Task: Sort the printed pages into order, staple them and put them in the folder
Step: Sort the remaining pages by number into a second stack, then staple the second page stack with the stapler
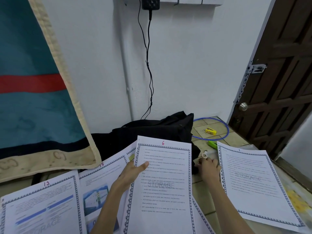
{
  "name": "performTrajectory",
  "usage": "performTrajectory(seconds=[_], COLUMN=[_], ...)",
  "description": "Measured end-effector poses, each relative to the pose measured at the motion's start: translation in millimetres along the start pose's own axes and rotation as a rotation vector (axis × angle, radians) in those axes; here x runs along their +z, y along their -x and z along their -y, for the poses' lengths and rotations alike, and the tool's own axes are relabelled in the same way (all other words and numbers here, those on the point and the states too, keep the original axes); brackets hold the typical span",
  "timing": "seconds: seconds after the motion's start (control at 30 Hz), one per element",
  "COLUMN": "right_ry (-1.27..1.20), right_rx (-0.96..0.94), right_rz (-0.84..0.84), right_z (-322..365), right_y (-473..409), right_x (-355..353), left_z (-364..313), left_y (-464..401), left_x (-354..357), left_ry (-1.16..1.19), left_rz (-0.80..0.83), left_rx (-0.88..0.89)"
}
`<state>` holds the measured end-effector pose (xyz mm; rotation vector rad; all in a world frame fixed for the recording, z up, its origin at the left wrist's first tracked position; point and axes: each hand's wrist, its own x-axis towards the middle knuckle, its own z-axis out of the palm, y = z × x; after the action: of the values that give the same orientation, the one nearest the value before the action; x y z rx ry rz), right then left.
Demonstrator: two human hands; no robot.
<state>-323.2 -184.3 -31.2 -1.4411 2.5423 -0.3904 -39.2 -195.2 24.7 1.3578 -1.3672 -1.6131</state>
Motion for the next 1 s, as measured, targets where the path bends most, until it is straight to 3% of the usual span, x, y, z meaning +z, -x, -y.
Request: performTrajectory(seconds=[0.07, 0.17, 0.27, 0.37, 0.57, 0.77, 1.0], right_ry=[-0.327, -1.077, -1.392, -1.367, -0.883, -0.604, -0.562], right_rx=[-0.011, 0.107, 0.104, -0.084, -0.546, -0.654, -0.693], right_rz=[-0.092, -0.116, -0.060, 0.140, 0.232, 0.286, 0.371], right_z=[-0.6, 12.4, 32.4, 62.8, 118.0, 137.2, 142.0], right_y=[0.7, 11.5, 21.3, 31.9, 56.0, 57.8, 64.1], right_x=[-6.1, -41.9, -90.0, -126.7, -140.2, -137.1, -138.5], left_z=[-0.6, -1.3, -0.2, 0.1, -2.7, -5.0, -10.5], left_y=[2.3, 7.2, 11.2, 15.0, 26.5, 33.5, 40.8], left_x=[-0.1, -0.2, -0.1, 3.1, 13.6, 16.3, 15.9], left_ry=[0.014, 0.033, 0.044, 0.036, 0.010, -0.029, -0.017], left_rz=[0.005, 0.003, 0.014, 0.027, 0.074, 0.110, 0.167], left_rx=[0.005, 0.015, 0.026, 0.054, 0.123, 0.125, 0.132])
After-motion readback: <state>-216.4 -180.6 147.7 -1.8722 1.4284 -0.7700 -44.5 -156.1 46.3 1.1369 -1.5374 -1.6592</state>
